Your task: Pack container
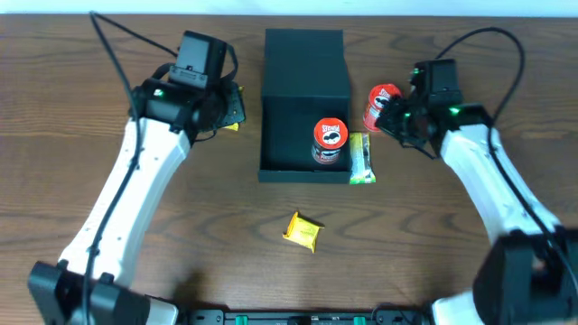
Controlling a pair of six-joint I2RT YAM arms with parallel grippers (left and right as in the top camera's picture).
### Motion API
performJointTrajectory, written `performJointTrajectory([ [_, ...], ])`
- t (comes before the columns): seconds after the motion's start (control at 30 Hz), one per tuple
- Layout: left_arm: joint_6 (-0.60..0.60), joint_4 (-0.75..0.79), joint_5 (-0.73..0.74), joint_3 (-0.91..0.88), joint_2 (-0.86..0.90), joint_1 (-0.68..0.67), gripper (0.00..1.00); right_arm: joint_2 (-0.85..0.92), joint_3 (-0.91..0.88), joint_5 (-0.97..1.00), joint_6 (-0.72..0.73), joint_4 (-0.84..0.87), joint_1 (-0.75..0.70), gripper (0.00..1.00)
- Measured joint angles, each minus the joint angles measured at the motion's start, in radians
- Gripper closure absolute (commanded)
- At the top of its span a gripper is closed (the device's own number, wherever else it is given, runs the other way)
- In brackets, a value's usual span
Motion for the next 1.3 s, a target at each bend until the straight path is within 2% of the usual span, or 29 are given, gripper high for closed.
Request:
performJointTrajectory([
  [0.23, 0.02, 0.04, 0.05, 0.0, 0.141, -0.061, 0.94, 0.074, -0.008, -0.076, 0.038, 0.04, 0.015, 0.98],
  [0.83, 0.031, 0.044, 0.068, 0.0, 0.144, -0.071, 0.94, 0.074, -0.007, -0.11, 0.171, 0.107, 0.132, 0.98],
  [1.1, 0.034, 0.044, 0.068, 0.0, 0.144, -0.071, 0.94, 0.074, -0.007, -0.2, 0.257, 0.157, 0.175, 0.99],
  [1.3, 0.047, 0.037, 0.067, 0.0, 0.144, -0.071, 0.94, 0.074, -0.008, -0.209, 0.27, 0.153, 0.2, 0.99],
])
